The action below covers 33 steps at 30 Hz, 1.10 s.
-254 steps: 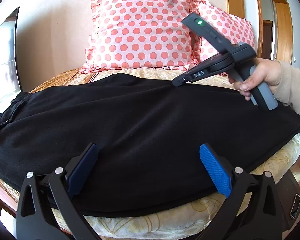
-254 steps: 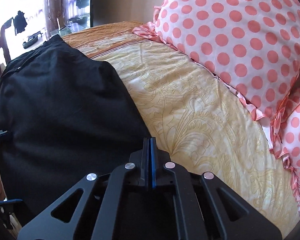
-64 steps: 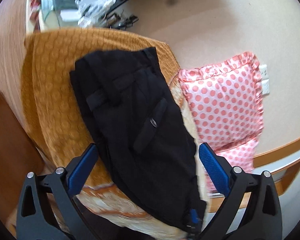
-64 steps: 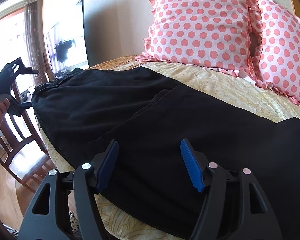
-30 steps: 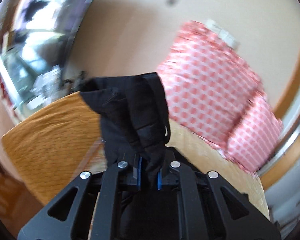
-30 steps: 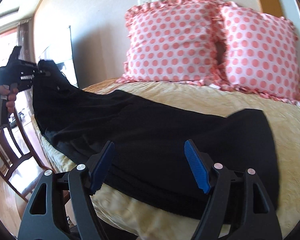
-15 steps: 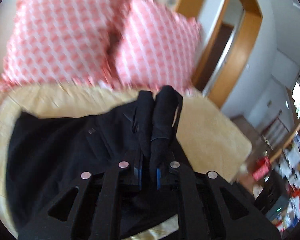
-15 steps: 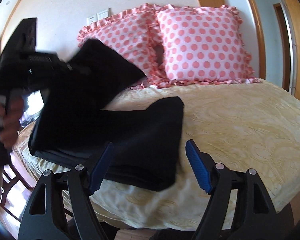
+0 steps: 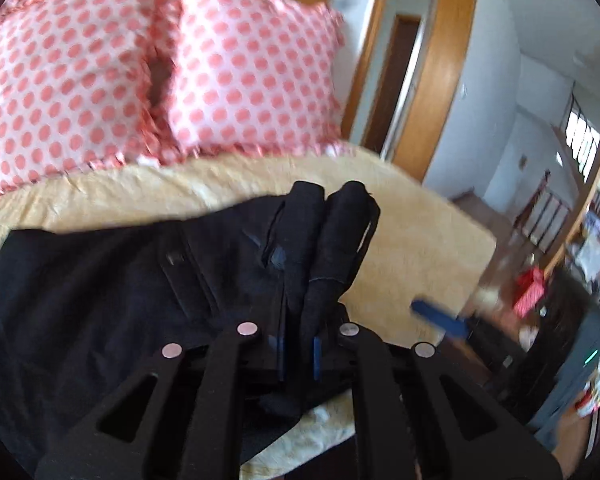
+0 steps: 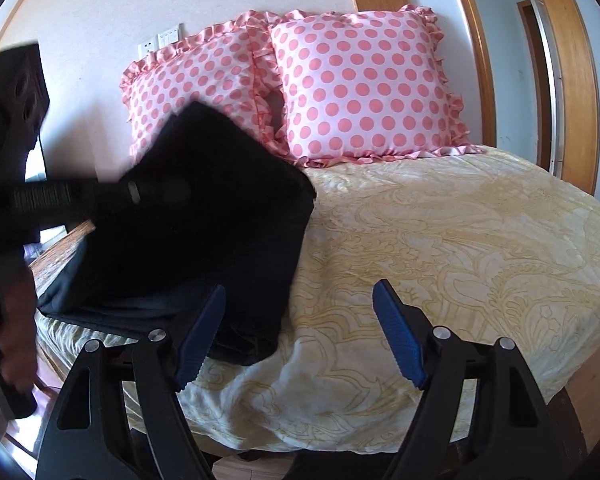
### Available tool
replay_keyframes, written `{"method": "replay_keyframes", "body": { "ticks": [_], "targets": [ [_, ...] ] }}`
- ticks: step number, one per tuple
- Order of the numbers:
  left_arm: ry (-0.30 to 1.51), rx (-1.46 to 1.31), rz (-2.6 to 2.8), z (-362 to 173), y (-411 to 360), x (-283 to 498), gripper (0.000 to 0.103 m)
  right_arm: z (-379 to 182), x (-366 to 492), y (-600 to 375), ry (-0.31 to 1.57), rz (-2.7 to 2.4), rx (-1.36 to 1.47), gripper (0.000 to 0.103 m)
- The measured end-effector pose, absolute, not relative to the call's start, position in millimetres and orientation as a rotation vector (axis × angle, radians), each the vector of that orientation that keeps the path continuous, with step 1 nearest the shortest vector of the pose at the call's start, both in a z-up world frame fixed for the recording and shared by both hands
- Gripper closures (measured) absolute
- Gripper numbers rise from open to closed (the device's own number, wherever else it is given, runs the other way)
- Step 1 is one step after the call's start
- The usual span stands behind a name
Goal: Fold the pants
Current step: 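Lay the lifted end over the pants and open the left gripper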
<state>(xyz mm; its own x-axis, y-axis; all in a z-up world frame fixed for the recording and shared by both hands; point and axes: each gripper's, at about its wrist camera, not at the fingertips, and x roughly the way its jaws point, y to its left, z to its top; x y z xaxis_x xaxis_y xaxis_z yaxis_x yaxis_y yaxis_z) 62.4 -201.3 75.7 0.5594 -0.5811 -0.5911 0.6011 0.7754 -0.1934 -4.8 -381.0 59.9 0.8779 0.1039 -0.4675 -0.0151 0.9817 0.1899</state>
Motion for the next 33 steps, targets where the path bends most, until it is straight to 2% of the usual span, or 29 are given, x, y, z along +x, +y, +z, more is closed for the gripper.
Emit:
{"method": "replay_keyframes", "body": {
  "ticks": [2, 5, 6, 7, 8, 9, 13, 15, 18, 24, 28, 30, 33],
  "targets": [
    [0.733, 0.046, -0.710, 55, -207, 60, 0.091, 61, -9, -385, 0.492, 0.033, 0.166, 0.025],
    [0.708, 0.058, -0.708, 51, -201, 54, 0.084, 69, -13, -395, 0.473, -0.006, 0.162, 0.025],
    [0.700, 0.060, -0.709, 53, -199, 52, 0.075, 72, -15, -397, 0.463, -0.014, 0.165, 0.025],
    [0.698, 0.060, -0.704, 56, -193, 49, 0.054, 77, -16, -400, 0.447, -0.022, 0.168, 0.025],
    [0.695, 0.052, -0.712, 59, -187, 46, 0.041, 80, -17, -402, 0.433, -0.025, 0.169, 0.025],
    [0.674, 0.024, -0.737, 65, -174, 38, 0.020, 85, -18, -402, 0.417, -0.025, 0.169, 0.026],
    [0.546, 0.004, -0.629, 84, -124, 19, 0.004, 107, -18, -390, 0.337, 0.038, 0.144, 0.026],
    [0.484, 0.021, -0.484, 87, -99, 19, 0.003, 112, -11, -368, 0.333, 0.136, 0.120, 0.026],
    [0.491, 0.054, -0.369, 83, -84, 27, 0.003, 111, 7, -332, 0.367, 0.272, 0.077, 0.027],
    [0.606, 0.107, -0.287, 53, -75, 51, 0.003, 87, 38, -301, 0.514, 0.279, 0.037, 0.026],
    [0.691, 0.013, -0.273, 26, -50, 60, 0.003, 56, 34, -301, 0.628, 0.271, -0.010, 0.026],
    [0.674, 0.011, -0.254, 23, -45, 57, 0.003, 57, 33, -298, 0.640, 0.276, -0.045, 0.026],
    [0.655, 0.003, -0.252, 22, -43, 55, 0.003, 83, 40, -317, 0.630, 0.312, 0.056, 0.026]
  ]
}}
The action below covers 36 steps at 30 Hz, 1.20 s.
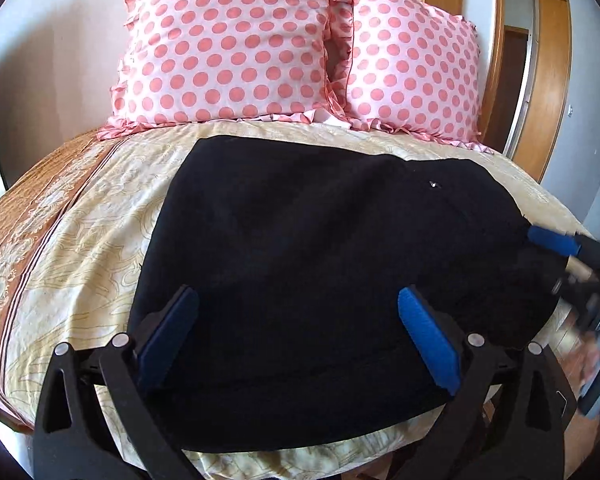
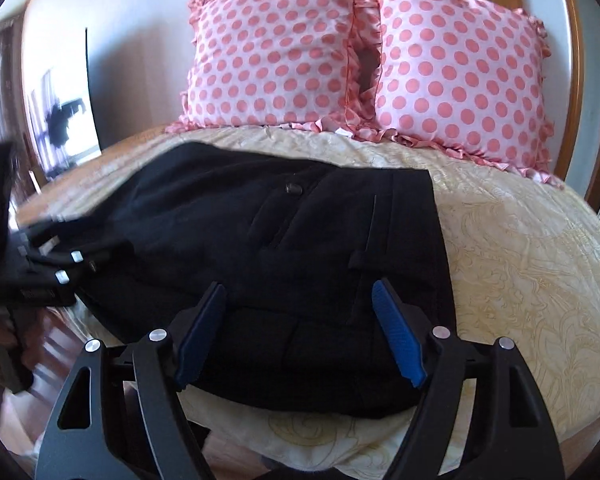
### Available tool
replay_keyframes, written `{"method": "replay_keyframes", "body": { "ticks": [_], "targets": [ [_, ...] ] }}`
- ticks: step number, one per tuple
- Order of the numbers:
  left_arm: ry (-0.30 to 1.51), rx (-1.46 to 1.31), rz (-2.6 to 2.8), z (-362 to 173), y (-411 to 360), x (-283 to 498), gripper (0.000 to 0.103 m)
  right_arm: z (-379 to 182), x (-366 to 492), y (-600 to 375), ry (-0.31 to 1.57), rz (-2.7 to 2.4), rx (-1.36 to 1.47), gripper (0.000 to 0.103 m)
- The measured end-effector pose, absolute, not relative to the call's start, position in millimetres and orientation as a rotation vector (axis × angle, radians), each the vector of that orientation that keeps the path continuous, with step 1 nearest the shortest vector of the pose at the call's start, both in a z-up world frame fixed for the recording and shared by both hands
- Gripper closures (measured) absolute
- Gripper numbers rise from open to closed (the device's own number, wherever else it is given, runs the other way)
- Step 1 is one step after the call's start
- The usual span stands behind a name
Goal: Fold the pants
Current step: 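Lay the lifted end over the pants and open the left gripper, then grasp the edge of the folded pants with the right gripper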
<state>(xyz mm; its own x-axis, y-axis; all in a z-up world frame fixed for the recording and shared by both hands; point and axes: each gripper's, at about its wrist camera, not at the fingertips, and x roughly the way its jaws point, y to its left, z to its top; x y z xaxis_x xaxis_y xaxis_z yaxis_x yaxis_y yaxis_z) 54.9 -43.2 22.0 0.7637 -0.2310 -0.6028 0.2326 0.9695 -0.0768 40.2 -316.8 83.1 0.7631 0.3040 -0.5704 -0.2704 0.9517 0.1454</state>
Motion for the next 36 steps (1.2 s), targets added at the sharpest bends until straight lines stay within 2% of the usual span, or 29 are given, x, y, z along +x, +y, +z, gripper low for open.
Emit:
{"method": "replay_keyframes", "body": {
  "ticks": [3, 7, 10, 13, 16, 23, 25, 27, 32, 36],
  "targets": [
    [0.638, -0.003, -0.273, 21, -40, 52, 0.003, 106, 68, -354, 0.624, 0.292, 0.192, 0.026],
    [0.623, -0.008, -0.282, 21, -41, 50, 0.002, 90, 135, -390, 0.815, 0.277, 0.335, 0.028],
    [0.625, -0.011, -0.291, 21, -40, 49, 0.002, 72, 165, -399, 0.926, 0.314, 0.412, 0.039],
    [0.624, -0.021, -0.306, 21, -39, 49, 0.002, 60, 173, -399, 0.978, 0.349, 0.438, 0.042],
    [0.622, -0.018, -0.308, 20, -40, 49, 0.002, 60, 171, -395, 0.978, 0.366, 0.401, 0.045],
    [0.622, -0.017, -0.306, 21, -40, 49, 0.002, 56, 177, -391, 0.997, 0.387, 0.364, 0.045],
    [0.623, -0.016, -0.306, 21, -40, 50, 0.002, 63, 172, -383, 0.957, 0.410, 0.294, 0.064],
    [0.624, -0.016, -0.303, 21, -40, 50, 0.002, 74, 161, -367, 0.893, 0.409, 0.154, 0.075],
    [0.627, -0.014, -0.292, 20, -39, 51, 0.002, 90, 132, -339, 0.777, 0.436, -0.053, 0.080],
    [0.643, -0.055, -0.317, 26, -32, 54, 0.002, 80, 144, -350, 0.835, 0.386, 0.006, 0.078]
  ]
}}
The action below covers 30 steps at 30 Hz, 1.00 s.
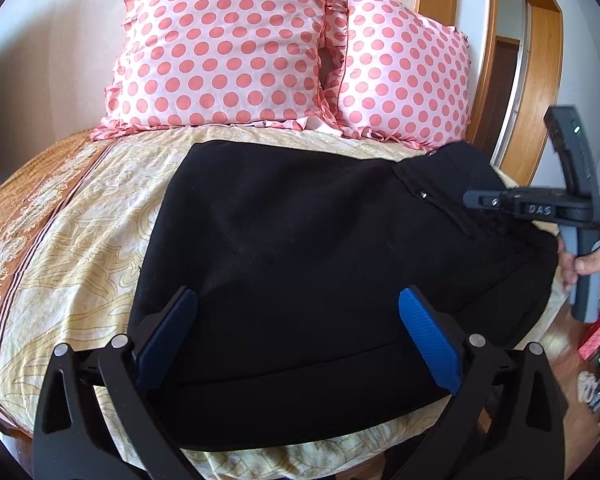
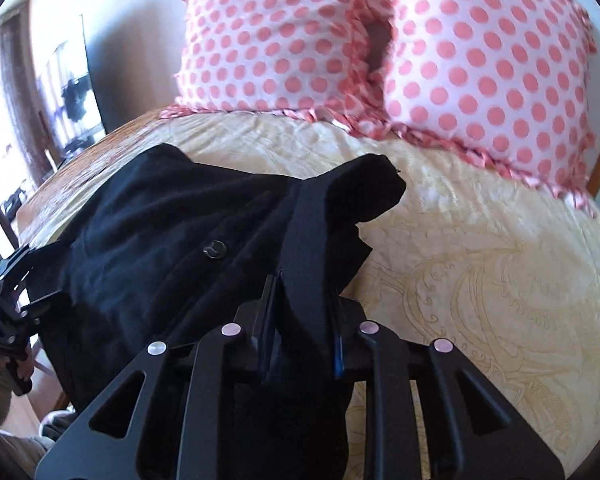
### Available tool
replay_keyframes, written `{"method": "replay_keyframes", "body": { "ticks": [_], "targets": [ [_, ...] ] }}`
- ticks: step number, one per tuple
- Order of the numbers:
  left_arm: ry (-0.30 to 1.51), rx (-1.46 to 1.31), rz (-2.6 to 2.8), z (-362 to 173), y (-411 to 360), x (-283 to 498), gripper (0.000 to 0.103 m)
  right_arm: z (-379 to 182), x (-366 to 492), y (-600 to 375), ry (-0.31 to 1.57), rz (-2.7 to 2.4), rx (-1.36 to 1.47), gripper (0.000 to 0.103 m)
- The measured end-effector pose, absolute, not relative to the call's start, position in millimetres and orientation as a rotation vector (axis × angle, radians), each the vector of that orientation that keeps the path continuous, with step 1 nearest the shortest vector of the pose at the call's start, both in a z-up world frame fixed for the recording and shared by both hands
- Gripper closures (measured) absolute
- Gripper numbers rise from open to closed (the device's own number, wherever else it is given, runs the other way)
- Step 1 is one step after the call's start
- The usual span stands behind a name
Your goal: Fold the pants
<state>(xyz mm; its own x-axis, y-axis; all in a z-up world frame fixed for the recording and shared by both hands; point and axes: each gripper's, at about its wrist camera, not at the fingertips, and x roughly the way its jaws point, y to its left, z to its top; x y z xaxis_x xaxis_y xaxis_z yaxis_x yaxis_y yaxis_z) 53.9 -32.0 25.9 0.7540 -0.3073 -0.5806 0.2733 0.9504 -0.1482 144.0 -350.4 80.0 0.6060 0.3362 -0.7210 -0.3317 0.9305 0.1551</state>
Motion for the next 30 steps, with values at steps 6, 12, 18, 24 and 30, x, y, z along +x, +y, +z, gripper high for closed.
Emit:
{"method": "replay_keyframes", "body": {
  "ticks": [6, 12, 18, 24, 30],
  "targets": [
    [0.646, -0.231, -0.346, 62, 17, 85, 0.002, 69, 159, -360, 0.909, 0.390, 0.099, 0.055],
    [0.849, -0.295, -0.316, 51, 44, 161, 0.008, 69, 158, -365, 0.880, 0.430, 0.150, 0.073],
    [0.967, -0.293, -0.374, 33, 34, 196, 0.018, 66, 163, -367, 0.902, 0.421, 0.170, 0.064],
    [0.975, -0.212, -0.351, 33, 17, 207, 0.070, 67, 163, -370, 0.888, 0.450, 0.190, 0.077],
    [0.915, -0.180, -0.363, 56, 14, 209, 0.099, 83, 173, -369, 0.855, 0.465, 0.191, 0.085]
  ]
}}
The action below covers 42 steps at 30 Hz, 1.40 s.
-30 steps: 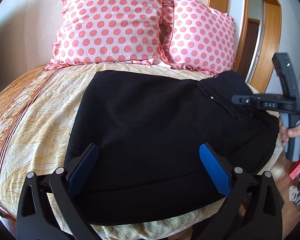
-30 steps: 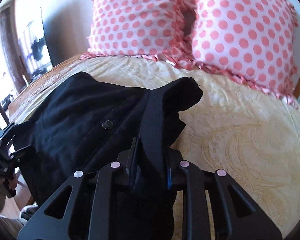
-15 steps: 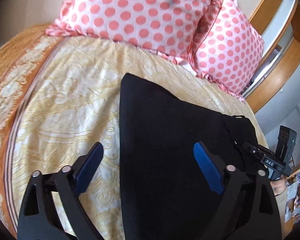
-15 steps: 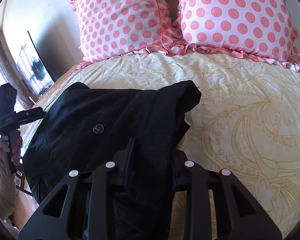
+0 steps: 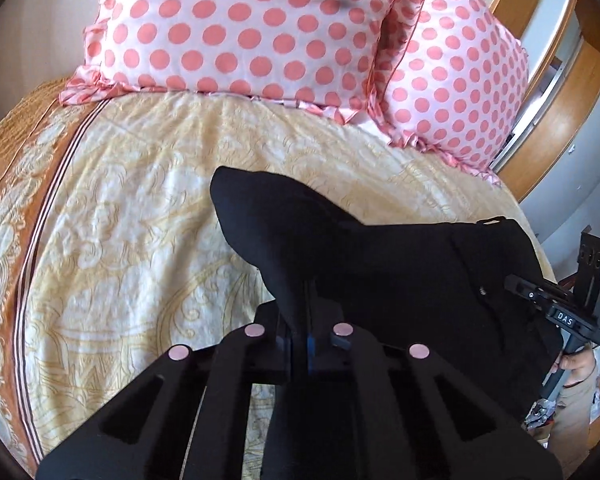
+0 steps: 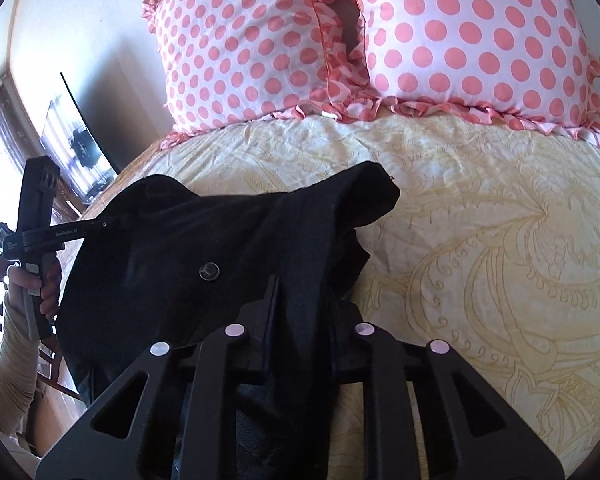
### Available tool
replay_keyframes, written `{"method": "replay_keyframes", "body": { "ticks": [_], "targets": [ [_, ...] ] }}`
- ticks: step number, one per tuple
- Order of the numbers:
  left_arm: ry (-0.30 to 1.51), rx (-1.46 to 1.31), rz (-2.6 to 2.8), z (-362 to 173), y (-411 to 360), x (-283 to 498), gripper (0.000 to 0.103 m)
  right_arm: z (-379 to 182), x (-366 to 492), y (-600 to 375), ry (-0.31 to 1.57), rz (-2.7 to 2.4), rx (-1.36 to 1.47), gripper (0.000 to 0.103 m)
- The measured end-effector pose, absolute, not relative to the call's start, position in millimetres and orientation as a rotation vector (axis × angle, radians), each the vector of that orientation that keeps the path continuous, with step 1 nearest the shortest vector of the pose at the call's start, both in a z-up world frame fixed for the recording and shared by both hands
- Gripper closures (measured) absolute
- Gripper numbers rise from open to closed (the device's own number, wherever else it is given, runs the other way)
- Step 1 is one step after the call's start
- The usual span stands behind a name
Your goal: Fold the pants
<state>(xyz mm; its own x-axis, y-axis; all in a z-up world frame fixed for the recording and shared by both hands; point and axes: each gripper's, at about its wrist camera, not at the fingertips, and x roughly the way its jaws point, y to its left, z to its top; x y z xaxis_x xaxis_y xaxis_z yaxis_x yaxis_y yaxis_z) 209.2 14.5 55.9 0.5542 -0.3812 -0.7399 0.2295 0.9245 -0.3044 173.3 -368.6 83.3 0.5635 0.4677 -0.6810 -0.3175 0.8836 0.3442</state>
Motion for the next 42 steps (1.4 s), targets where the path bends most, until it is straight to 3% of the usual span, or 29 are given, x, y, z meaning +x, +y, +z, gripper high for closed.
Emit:
{"method": "replay_keyframes", "body": {
  "ticks": [10, 15, 18, 20, 24, 25, 28, 30, 34, 37, 42],
  "targets": [
    [0.760, -0.094, -0.272, 99, -3, 275, 0.100, 116, 258, -360, 0.742, 0.396, 0.139, 0.088],
    [0.913, -0.099, -0.217, 59, 3, 327, 0.098, 73, 303, -358, 0.895, 0.299, 0.129, 0.088],
    [0.943, -0.046, -0.181, 39, 0, 333, 0.081, 62, 303, -356, 0.899, 0.272, 0.114, 0.083],
    [0.926, -0.015, -0.144, 38, -4, 332, 0.072, 60, 300, -353, 0.905, 0.244, 0.090, 0.074],
    [0.860, 0.014, -0.074, 58, 4, 319, 0.046, 67, 287, -360, 0.891, 0.164, 0.056, 0.047],
    [0.831, 0.022, -0.057, 65, 6, 309, 0.035, 75, 276, -367, 0.849, 0.113, 0.032, 0.043],
    [0.724, 0.021, -0.065, 88, 9, 267, 0.014, 98, 245, -372, 0.746, 0.075, 0.011, 0.038],
    [0.711, -0.019, -0.142, 94, 2, 240, 0.007, 106, 219, -363, 0.714, 0.195, 0.039, 0.037],
    [0.797, -0.100, -0.340, 77, -24, 195, 0.006, 99, 188, -331, 0.714, 0.355, -0.020, 0.035],
    [0.895, -0.030, -0.341, 46, -48, 194, 0.005, 72, 190, -309, 0.830, 0.339, -0.136, 0.034],
    [0.865, 0.070, -0.277, 37, -65, 200, 0.002, 66, 194, -305, 0.850, 0.291, -0.111, 0.031]
  ]
}}
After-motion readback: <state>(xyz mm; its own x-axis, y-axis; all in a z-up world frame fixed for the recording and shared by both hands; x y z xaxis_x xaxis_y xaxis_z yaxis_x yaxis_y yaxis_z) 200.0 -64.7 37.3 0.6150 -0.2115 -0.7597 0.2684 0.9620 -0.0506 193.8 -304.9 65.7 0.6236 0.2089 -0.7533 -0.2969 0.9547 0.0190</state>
